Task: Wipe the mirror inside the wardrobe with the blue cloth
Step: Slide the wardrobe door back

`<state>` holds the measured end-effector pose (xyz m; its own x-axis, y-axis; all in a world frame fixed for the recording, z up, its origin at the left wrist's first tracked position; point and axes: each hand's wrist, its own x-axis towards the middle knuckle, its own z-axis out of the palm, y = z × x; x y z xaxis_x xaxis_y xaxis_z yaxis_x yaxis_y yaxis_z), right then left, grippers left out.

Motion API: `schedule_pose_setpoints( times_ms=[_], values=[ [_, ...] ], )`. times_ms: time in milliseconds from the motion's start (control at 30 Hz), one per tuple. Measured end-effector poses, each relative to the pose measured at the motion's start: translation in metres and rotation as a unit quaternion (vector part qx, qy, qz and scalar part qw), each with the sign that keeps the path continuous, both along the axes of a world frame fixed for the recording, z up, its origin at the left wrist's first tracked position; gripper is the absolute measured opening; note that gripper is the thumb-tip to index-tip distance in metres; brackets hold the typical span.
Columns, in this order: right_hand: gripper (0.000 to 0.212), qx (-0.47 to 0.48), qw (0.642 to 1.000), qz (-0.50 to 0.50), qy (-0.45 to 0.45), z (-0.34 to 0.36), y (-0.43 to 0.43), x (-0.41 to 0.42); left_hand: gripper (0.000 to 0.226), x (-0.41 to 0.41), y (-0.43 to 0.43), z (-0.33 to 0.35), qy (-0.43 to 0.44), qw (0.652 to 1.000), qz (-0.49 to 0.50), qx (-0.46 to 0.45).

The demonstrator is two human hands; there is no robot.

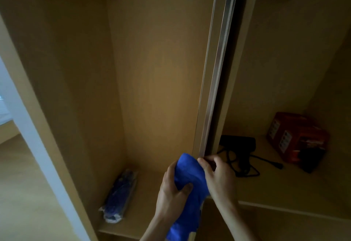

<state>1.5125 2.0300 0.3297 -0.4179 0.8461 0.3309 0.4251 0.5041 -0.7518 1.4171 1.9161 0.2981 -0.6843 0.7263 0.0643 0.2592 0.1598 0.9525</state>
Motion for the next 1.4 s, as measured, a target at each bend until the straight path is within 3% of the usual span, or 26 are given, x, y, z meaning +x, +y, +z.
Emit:
schedule_pose_setpoints(
  times_ms=[467, 767, 933, 1000, 1167, 1267, 1400],
  values=[
    [0.034, 0.045, 0.998, -0.019, -0.029, 0.005, 0.033, -0.023, 0.068, -0.017, 0.041, 0.004, 0.013, 0.999, 0.028, -0.008],
    [0.035, 0.01, 0.999, -0.031, -0.038, 0.002, 0.031, -0.029, 0.068, -0.026, 0.043, 0.004, 0.004, 1.0, -0.004, -0.004],
    [0.036, -0.053, 0.996, -0.038, -0.066, 0.002, 0.022, -0.018, 0.062, -0.023, 0.023, -0.001, -0.056, 0.997, -0.052, 0.003],
    [0.04, -0.093, 0.993, -0.041, -0.067, -0.003, 0.012, -0.009, 0.071, -0.019, 0.014, -0.006, -0.071, 0.995, -0.068, -0.01],
    [0.058, -0.199, 0.979, -0.027, 0.024, -0.016, -0.025, 0.022, 0.075, -0.012, -0.009, -0.022, -0.103, 0.989, -0.099, -0.03],
    [0.055, -0.259, 0.959, -0.055, 0.1, -0.023, -0.052, 0.042, 0.065, -0.006, -0.019, -0.024, -0.11, 0.984, -0.135, -0.029],
    [0.042, -0.291, 0.942, -0.11, 0.126, -0.04, -0.082, 0.077, 0.057, 0.018, -0.021, -0.026, -0.129, 0.972, -0.194, -0.02]
  ],
)
